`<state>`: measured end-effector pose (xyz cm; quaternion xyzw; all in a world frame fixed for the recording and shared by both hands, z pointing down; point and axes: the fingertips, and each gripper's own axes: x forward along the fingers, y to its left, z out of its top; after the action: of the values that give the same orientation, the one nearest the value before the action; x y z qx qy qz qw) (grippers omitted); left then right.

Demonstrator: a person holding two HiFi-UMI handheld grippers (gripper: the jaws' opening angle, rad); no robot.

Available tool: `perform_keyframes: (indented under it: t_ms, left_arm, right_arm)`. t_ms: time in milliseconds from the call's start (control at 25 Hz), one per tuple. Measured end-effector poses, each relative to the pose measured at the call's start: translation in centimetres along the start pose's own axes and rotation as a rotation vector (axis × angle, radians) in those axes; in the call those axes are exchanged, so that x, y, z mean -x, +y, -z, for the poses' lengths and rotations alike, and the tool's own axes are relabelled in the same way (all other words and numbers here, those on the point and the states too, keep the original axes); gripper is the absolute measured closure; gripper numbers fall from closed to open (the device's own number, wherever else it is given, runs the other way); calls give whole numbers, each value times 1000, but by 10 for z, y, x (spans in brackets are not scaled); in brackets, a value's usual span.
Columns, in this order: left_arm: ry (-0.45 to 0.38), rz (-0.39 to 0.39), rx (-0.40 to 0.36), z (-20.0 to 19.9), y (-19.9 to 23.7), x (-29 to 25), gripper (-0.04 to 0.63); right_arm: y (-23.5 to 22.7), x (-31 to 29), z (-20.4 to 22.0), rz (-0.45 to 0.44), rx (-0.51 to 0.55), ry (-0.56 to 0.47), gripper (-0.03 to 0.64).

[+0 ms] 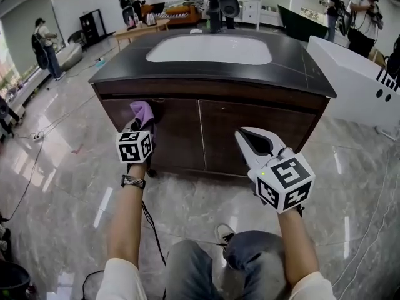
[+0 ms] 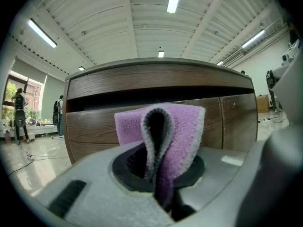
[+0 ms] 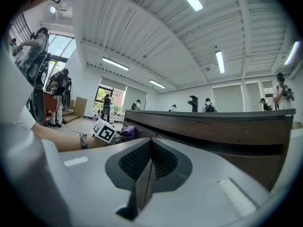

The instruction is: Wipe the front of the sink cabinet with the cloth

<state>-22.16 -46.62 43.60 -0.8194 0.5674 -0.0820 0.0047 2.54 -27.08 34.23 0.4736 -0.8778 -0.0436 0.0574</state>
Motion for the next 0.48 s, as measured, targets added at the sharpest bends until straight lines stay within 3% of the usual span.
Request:
perform_keyframes:
  t_ms: [360, 480]
  left_arm:
    - [-25, 112, -32, -26, -77, -2, 545]
    - [-21, 154, -46, -30, -100, -3, 545]
  right_arm:
    - [-22, 44, 9, 87, 13, 35, 612]
    - [-34, 53, 12, 108, -25, 37, 612]
